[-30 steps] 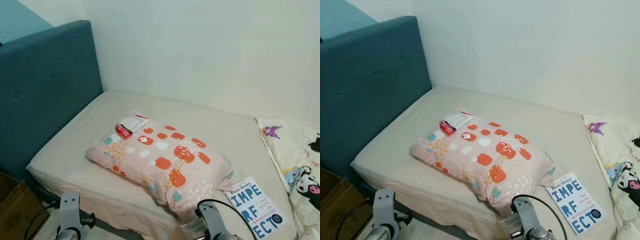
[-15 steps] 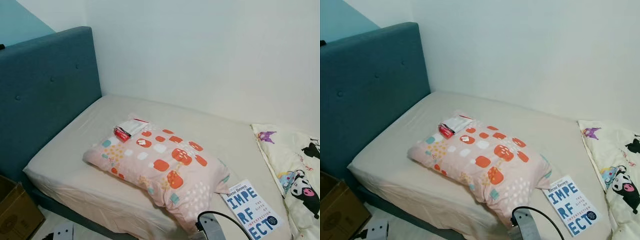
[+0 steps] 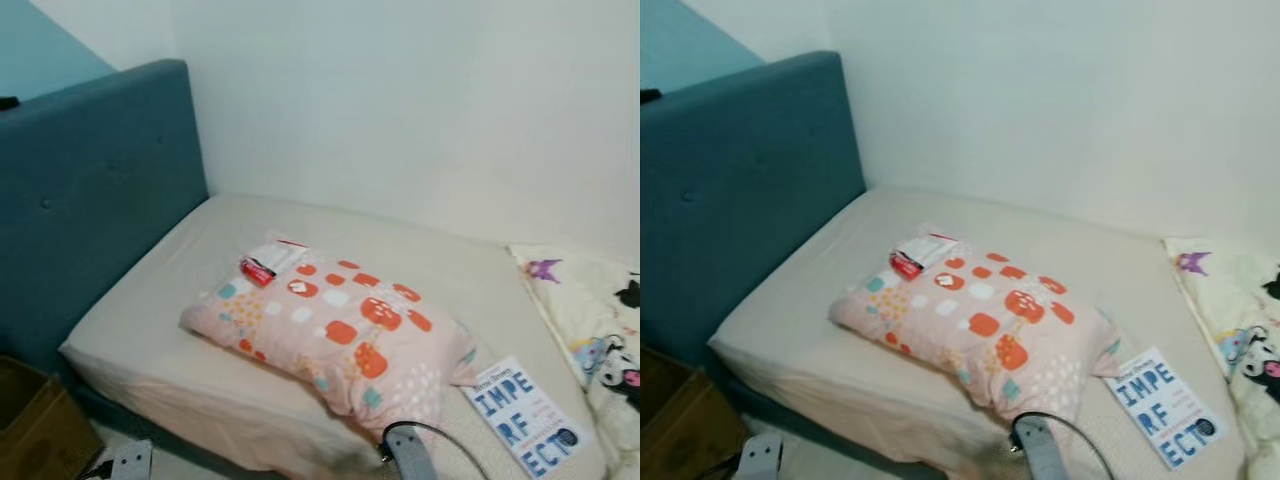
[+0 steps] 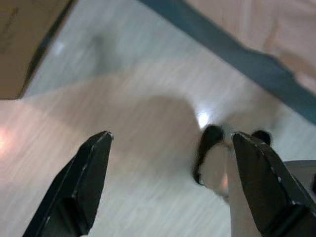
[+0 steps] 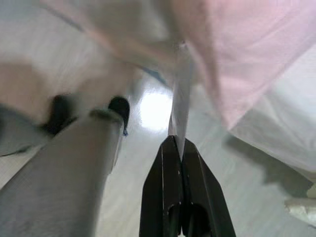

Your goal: Clean up the room

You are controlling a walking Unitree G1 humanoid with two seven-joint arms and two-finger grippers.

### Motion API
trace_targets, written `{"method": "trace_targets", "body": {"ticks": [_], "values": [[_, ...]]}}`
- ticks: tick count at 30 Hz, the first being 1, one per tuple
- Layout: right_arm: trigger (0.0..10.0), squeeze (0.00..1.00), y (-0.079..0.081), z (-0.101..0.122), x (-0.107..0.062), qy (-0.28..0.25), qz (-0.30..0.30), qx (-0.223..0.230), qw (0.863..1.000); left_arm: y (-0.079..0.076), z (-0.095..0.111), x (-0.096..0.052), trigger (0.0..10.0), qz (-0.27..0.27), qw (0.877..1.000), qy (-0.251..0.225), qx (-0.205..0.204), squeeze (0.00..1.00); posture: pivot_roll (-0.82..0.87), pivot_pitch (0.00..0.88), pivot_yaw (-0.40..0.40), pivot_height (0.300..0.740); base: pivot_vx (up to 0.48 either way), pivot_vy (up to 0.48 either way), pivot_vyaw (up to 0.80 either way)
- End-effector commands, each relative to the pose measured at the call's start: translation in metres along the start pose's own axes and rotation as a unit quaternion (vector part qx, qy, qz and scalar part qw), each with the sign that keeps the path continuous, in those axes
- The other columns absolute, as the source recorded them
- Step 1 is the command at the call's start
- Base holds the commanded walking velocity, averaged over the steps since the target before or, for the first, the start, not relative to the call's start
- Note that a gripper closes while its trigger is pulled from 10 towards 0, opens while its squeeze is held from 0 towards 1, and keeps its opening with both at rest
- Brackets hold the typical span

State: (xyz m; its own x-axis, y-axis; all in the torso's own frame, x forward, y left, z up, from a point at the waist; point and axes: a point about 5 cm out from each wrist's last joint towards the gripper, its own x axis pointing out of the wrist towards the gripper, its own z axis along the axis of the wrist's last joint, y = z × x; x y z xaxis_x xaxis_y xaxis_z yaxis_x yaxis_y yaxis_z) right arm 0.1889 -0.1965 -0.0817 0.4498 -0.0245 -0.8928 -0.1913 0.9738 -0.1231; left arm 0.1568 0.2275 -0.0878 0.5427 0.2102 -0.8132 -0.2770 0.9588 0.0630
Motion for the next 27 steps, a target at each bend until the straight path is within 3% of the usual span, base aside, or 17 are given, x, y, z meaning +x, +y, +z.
{"method": "trace_targets", "body": {"ticks": [1,10,16,27], "values": [[10.0,0.0,0.0,0.005,0.0,-0.019,0.006,0.02,1.0,0.002,0.0,0.0,10.0,0.001,1.0,0.002,0.007,0.0,0.01,0.0,-0.042,0.74,0.0,0.311,0.0],[10.0,0.0,-0.01,0.004,-0.002,-0.043,0.0,0.049,0.998,0.0,0.004,0.001,10.0,-0.005,1.0,-0.005,0.013,0.0,0.01,0.0,-0.031,0.74,0.0,0.311,0.0],[10.0,0.0,-0.002,0.009,-0.001,-0.052,0.005,0.054,0.997,-0.003,0.02,0.003,10.0,-0.015,0.999,-0.03,0.004,0.0,0.01,0.0,-0.025,0.74,0.0,0.0,0.0],[10.0,0.0,0.0,0.019,-0.001,-0.069,0.01,0.065,0.995,-0.002,0.022,0.004,10.0,-0.014,0.999,-0.026,0.024,0.0,0.0,0.0,-0.017,0.74,0.0,-0.073,-0.13]]}}
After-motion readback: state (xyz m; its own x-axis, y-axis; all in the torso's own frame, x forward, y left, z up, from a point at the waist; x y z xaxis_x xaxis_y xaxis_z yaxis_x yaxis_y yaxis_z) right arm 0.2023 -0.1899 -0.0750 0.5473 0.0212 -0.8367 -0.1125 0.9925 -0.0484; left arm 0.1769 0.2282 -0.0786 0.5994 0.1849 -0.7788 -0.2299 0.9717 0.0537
